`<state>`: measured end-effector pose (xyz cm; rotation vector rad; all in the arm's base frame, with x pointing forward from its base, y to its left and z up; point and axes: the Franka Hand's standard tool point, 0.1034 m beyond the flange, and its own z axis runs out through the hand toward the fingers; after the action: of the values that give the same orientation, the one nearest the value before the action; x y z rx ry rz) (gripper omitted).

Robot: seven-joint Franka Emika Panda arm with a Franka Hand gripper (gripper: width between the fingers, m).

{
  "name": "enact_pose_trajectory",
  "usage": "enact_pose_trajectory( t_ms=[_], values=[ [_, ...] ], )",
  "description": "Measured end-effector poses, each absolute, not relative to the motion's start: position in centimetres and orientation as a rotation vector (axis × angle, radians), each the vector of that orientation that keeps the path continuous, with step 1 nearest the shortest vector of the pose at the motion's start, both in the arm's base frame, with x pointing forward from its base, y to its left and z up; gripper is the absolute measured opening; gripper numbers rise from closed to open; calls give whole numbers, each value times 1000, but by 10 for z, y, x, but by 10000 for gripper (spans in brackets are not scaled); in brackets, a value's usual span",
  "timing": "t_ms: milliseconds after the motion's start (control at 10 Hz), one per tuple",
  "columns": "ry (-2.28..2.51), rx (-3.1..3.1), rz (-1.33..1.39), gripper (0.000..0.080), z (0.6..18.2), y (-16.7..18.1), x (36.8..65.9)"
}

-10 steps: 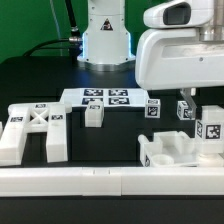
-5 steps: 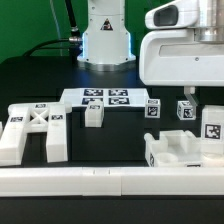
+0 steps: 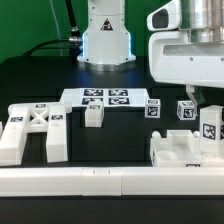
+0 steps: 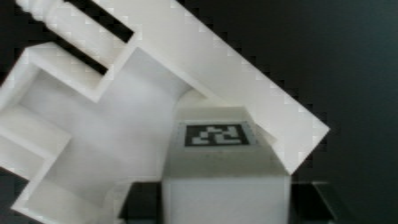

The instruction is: Assemble chair

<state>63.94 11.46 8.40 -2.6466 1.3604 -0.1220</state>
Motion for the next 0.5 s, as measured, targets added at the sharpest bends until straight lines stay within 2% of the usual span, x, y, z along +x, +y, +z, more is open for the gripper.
enact_pose_trajectory(
  t_ms=[100,200,300,400,500],
  values=[
    [1381,-2634,-118,405,84,115,639],
    [1319,-2668,-124,405,84,115,639],
    [1284,-2687,-127,582,84,114,639],
    [1238,-2713,-129,582,84,115,639],
    [1102,-2781,-138,637,85,116,639]
  ],
)
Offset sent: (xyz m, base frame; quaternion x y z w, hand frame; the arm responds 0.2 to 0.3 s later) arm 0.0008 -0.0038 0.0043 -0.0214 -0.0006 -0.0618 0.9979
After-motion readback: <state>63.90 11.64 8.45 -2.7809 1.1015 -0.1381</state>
